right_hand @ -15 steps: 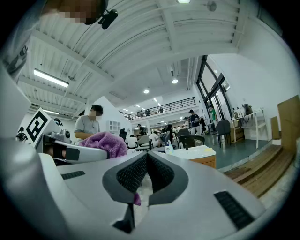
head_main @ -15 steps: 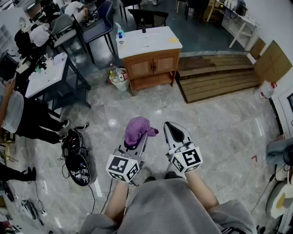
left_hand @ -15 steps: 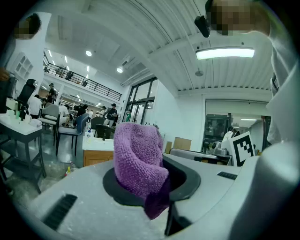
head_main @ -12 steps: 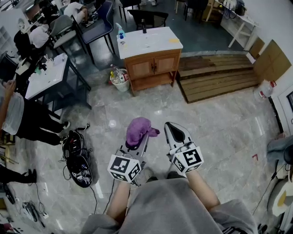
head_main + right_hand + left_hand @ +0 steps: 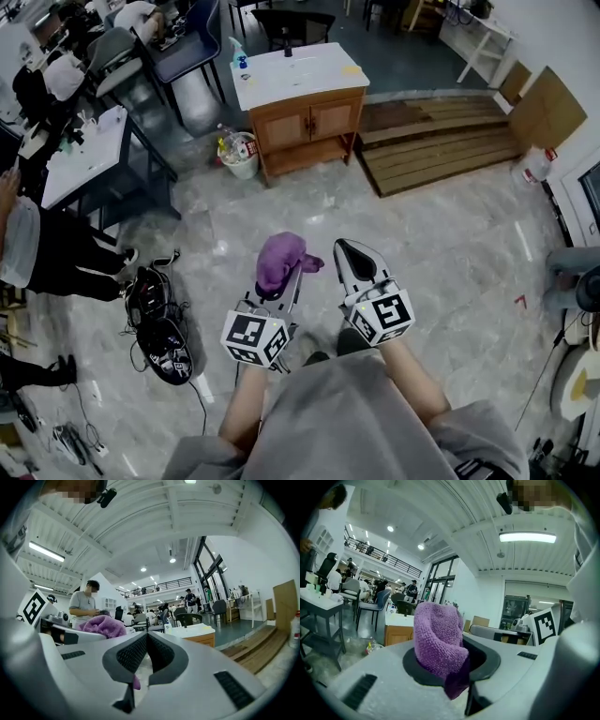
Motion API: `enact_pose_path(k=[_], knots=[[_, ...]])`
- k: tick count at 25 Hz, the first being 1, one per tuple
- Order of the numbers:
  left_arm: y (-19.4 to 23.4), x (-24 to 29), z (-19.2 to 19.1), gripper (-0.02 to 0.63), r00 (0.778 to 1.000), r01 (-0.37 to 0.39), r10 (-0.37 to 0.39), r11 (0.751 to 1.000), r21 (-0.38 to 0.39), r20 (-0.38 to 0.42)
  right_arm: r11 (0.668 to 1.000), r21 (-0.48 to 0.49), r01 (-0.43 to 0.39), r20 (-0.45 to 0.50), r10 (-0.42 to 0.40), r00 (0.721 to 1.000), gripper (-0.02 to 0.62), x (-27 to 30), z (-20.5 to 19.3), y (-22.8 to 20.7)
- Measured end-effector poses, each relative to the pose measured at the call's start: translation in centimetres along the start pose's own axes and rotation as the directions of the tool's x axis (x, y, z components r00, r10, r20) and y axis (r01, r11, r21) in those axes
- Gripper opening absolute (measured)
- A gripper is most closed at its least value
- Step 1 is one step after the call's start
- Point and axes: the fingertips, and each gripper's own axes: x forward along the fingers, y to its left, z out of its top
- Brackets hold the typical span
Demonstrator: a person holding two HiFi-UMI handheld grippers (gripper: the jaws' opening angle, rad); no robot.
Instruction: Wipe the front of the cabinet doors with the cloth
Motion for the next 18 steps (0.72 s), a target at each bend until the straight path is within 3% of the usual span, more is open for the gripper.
enact_pose_path(k=[7,18], knots=[[1.2,2.7,-0.8,0.084,1.0,-0.002,0.001,1.0,-0.029,-0.023,1.0,0.029,0.01,-0.002,-0.01,1.0,0.009,1.9,-0.8,-2.5],[4.9,11.4,-0.7,0.084,0.998,-0.036,0.033,0.998,-0.053,-0.057,0.999,0.035,-0.022,-0.031,0.023,0.999,0.009,8.3,-2.1,-9.9]])
